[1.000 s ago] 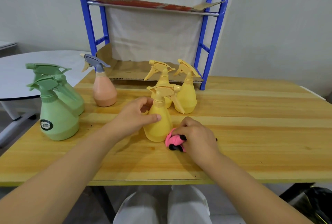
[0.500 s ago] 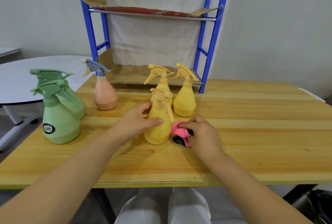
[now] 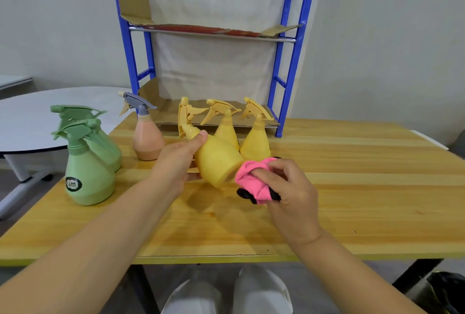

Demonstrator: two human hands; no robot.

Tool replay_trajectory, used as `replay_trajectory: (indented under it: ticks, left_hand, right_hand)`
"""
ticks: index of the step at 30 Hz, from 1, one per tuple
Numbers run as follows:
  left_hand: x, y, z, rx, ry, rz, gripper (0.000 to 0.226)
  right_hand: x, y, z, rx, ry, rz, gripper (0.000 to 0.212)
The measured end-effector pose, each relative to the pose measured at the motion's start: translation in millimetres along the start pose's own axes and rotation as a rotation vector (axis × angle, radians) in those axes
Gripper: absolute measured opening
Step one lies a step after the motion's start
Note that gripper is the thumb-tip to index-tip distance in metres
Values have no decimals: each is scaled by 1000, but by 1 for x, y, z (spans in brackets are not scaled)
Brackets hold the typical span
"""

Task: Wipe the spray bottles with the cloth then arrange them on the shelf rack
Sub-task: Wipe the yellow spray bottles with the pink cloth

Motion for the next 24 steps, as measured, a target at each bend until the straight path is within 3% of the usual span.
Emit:
replay_trajectory:
  ticks: [4, 9, 12, 17, 20, 24]
  left_hand:
    - [-10, -4, 9, -17, 35, 32, 51]
    - [-20, -9, 20, -221, 116, 100, 70]
    - [-20, -10, 25, -283, 132, 166, 67]
    - [-23, -11, 24, -213, 172, 254, 62]
    - [-20, -10, 23, -185, 196, 301, 54]
    - [-17, -8, 23, -189, 217, 305, 66]
  right_hand:
    - [-14, -5, -5, 80, 87, 3, 24]
    - [-19, -5, -8, 113, 104, -11, 25]
    - [-22, -7, -6, 109, 125, 14, 22]
    - [-36, -15, 0, 98, 290, 109, 14]
    - [-35, -17, 4, 53, 377, 135, 20]
    - [-16, -15, 1, -8, 342, 153, 23]
Point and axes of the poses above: each hand's wrist, its own z-axis away from the middle knuckle, its own y-axis out of the back of the hand, x = y × z, the point moved 5 cm from there along -z, towards the middle knuckle, and after that the axes turned 4 degrees about z, right-handed, at the moved point
